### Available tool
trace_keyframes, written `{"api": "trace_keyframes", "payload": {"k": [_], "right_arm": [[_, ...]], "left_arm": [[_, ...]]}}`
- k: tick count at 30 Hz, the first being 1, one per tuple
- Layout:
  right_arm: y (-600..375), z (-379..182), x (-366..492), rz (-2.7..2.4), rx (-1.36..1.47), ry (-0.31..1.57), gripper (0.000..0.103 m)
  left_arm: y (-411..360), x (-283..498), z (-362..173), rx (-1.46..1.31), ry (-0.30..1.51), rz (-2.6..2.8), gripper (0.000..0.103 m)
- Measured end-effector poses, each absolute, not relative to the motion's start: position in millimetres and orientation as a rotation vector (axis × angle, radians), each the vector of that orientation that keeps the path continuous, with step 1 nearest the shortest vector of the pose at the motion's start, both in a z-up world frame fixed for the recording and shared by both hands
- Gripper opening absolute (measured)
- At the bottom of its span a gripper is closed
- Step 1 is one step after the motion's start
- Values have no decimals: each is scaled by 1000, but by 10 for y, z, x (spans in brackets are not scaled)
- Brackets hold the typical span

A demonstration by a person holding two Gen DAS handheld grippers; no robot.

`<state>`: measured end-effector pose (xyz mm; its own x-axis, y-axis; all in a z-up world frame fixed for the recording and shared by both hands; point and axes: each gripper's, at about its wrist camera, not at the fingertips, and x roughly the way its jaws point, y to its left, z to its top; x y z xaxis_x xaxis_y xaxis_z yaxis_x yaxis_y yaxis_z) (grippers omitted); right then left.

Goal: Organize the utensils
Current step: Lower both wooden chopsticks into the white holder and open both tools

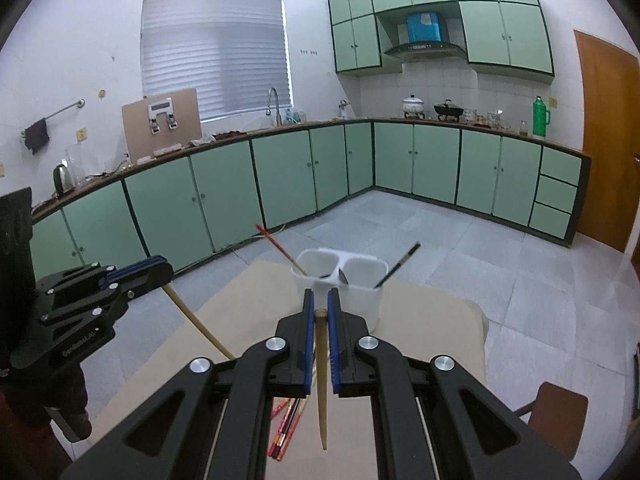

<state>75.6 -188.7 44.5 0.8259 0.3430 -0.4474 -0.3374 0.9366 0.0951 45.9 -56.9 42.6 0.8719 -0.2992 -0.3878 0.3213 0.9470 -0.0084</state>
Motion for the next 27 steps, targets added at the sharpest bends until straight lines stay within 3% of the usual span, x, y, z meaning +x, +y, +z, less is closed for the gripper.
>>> {"api": "trace_keyframes", "payload": {"k": [18, 27], "right_arm": [[-1822, 1433, 1425, 310, 0, 236, 6], [-1806, 1394, 2080, 255, 25, 214, 6]], "left_arm": [[-740, 1073, 1284, 68, 150, -273, 6], [-941, 1744, 1181, 58, 146, -263, 6]]}}
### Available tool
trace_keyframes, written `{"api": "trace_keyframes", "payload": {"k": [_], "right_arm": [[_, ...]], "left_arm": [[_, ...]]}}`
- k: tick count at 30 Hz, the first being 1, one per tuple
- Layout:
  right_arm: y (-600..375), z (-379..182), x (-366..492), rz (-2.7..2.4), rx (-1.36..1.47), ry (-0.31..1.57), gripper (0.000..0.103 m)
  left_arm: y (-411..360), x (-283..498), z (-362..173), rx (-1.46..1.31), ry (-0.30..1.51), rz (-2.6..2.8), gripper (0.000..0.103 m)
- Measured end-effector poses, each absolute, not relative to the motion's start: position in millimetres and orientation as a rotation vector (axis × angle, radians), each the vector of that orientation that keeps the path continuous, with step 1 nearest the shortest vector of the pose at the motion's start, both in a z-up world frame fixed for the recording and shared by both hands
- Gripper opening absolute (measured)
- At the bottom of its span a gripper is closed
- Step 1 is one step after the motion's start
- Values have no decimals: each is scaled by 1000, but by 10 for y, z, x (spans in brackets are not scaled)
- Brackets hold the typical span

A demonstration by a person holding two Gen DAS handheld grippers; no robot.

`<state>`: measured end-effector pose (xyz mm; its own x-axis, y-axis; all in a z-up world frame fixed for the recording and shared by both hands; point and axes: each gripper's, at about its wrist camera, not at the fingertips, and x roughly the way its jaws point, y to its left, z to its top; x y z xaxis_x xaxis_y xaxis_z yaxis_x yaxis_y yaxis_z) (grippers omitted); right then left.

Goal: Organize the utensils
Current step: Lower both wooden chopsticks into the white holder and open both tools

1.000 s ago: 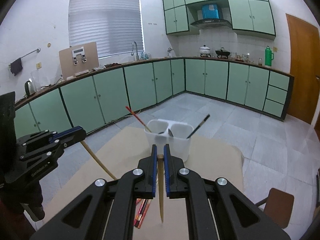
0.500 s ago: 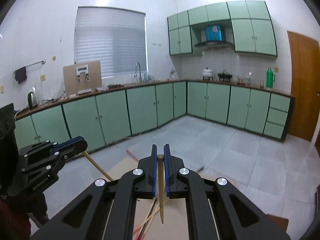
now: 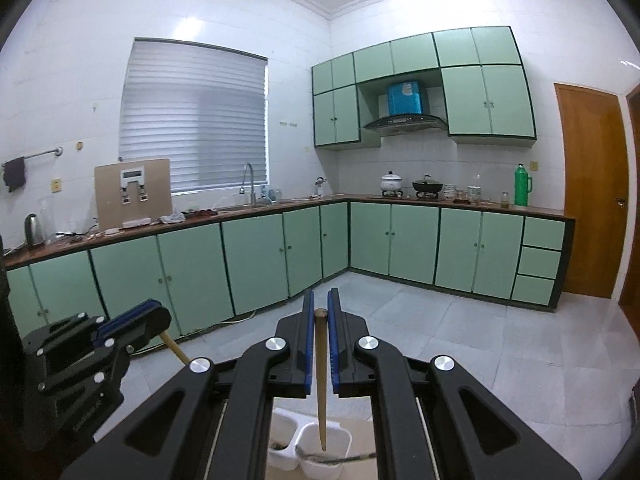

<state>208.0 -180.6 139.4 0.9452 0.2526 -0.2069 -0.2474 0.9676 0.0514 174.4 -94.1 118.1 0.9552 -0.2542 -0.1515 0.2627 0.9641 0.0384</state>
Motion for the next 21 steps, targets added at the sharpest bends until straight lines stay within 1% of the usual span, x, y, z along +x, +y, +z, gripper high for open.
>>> {"api": "trace_keyframes", "payload": {"k": [9, 16, 21], "right_arm": [[-1827, 833, 2633, 228, 51, 315, 6], [-1860, 521, 2749, 224, 63, 377, 6], [-1896, 342, 2765, 221, 71, 416, 6]], "left_arm": [[-968, 2344, 682, 41, 244, -255, 6], [-894, 2634, 356, 46, 332, -245, 6], [-838, 2682, 178, 48, 384, -244, 6]]}}
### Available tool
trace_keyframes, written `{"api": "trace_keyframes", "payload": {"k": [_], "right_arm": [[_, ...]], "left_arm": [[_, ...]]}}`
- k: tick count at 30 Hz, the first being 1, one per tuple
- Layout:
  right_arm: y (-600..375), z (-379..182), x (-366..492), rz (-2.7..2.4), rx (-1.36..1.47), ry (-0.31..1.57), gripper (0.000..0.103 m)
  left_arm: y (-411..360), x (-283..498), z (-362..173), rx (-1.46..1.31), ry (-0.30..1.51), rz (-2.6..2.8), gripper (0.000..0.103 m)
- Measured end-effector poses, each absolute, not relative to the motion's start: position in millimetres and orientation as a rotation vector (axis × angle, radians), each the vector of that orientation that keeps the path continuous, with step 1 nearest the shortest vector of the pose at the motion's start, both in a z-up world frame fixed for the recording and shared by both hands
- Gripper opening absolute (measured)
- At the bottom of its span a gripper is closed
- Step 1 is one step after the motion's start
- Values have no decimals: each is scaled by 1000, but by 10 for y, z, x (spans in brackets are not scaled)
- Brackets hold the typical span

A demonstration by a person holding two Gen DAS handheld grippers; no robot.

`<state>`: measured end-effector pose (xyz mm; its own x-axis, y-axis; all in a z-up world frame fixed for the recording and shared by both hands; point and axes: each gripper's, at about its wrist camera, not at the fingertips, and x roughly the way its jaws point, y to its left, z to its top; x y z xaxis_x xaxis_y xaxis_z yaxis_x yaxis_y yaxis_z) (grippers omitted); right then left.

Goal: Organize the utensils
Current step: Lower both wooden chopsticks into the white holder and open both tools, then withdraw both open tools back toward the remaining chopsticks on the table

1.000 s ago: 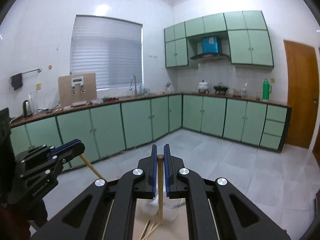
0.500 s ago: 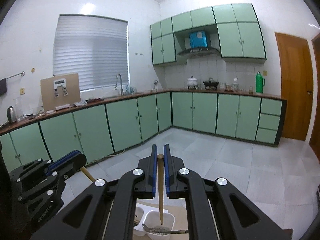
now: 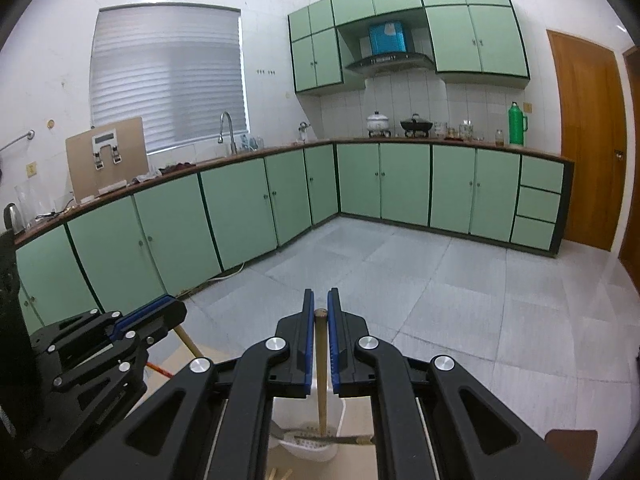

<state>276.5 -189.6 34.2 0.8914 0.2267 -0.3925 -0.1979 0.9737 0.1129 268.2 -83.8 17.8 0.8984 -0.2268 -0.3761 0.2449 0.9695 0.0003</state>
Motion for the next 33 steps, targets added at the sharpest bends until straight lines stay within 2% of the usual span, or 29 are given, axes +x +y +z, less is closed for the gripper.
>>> {"api": "trace_keyframes", "payload": {"k": [5, 9, 11, 13, 16, 20, 22, 28, 33], "right_arm": [[-1930, 210, 2742, 224, 91, 456, 7], [-1993, 174, 2666, 216, 106, 467, 19], [-2049, 173, 2605, 206, 116, 463, 28], [-2109, 178, 2534, 197, 132, 454, 43], [-2220, 191, 2385, 172, 167, 434, 59], [-2337, 151, 2127, 153, 205, 418, 77], [-2369, 85, 1979, 142, 211, 416, 86], [-2347, -208, 1539, 140, 207, 459, 95], [-2293, -505, 1227, 130, 189, 519, 97]], "left_arm": [[-769, 2702, 82, 48, 416, -245, 7], [-708, 2641, 71, 44, 421, -248, 9], [-651, 2583, 88, 35, 415, -249, 19], [-632, 2515, 96, 27, 407, -246, 30], [-569, 2357, 122, 16, 391, -240, 41], [-507, 2076, 111, 12, 382, -225, 66], [-494, 1942, 82, 3, 384, -231, 69], [-389, 1528, -177, -20, 439, -220, 80], [-291, 1202, -555, -39, 537, -213, 82]]}}
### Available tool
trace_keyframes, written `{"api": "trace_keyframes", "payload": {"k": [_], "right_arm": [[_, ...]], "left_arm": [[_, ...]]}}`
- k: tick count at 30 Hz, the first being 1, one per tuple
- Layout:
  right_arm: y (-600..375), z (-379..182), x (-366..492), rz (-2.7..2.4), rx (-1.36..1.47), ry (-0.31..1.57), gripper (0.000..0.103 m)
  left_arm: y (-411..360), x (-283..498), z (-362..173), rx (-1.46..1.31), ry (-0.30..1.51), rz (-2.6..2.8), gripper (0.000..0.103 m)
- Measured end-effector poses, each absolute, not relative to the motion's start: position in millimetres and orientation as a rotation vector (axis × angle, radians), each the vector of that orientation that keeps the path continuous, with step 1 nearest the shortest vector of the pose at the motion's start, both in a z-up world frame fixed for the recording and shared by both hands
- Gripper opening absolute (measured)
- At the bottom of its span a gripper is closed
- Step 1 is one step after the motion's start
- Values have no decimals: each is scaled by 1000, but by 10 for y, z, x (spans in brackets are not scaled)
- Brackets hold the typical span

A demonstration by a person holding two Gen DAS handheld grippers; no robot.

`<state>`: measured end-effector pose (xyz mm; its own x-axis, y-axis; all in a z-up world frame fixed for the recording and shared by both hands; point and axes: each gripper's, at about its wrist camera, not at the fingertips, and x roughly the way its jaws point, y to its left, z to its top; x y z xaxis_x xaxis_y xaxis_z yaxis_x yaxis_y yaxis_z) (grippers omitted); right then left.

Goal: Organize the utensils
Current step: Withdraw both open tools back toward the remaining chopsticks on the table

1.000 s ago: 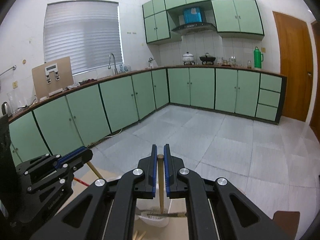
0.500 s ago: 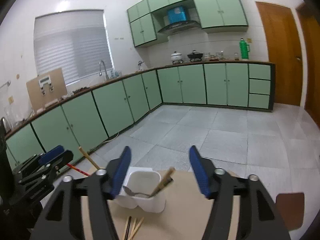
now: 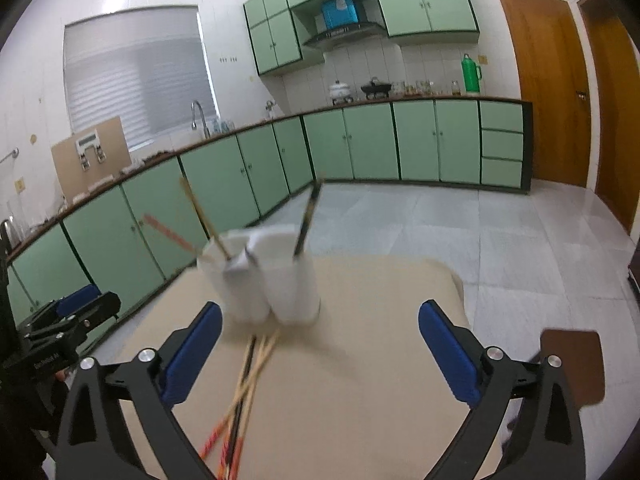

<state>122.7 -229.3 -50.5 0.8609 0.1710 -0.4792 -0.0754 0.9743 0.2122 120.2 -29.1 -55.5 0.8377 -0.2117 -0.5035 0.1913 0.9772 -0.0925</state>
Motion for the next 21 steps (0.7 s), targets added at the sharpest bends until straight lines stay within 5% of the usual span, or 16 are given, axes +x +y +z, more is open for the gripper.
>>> {"api": "trace_keyframes", "payload": {"k": [21], "right_arm": [[-1852, -1571, 624, 140, 163, 777, 96]], "left_arm": [[-29, 446, -1738, 50, 866, -149, 83]]}}
